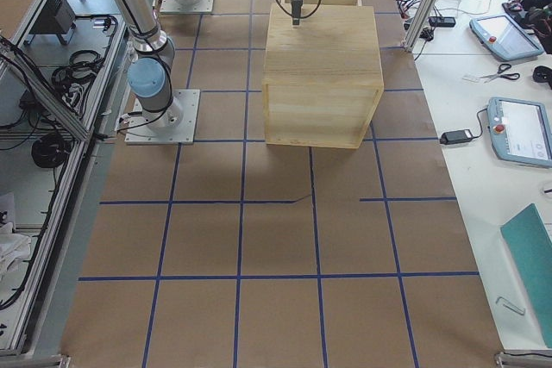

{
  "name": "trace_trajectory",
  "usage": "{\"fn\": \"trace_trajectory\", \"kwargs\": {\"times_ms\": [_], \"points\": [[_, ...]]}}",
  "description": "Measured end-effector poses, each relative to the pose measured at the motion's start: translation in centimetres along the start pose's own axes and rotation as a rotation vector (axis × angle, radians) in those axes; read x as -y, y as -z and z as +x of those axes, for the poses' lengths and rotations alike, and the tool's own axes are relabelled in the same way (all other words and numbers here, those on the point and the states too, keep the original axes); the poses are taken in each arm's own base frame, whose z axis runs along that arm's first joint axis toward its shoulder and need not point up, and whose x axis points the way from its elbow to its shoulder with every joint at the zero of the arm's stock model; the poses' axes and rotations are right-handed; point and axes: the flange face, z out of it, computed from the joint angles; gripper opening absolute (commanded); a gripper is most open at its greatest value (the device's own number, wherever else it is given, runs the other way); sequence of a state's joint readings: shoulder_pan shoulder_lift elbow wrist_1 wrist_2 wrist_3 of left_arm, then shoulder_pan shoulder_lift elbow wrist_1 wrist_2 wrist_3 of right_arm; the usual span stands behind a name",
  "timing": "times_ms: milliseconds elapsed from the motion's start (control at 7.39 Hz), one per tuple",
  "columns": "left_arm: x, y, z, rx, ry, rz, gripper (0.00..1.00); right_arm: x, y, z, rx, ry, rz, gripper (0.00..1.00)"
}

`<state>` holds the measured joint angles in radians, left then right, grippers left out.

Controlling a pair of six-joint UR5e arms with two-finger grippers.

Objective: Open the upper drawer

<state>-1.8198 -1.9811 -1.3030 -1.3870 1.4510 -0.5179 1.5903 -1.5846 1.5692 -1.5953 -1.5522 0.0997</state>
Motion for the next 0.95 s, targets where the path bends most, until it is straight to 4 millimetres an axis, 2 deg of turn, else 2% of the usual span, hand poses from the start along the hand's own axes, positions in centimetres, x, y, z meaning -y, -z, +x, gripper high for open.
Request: {"fn": "trace_trajectory", "kwargs": {"times_ms": [947], "points": [[0.11,0.59,-1.01,0.040,0.008,0.018,1.00,-0.01,0.00,-0.03,0.001,0.000,0.000,1.00]]}}
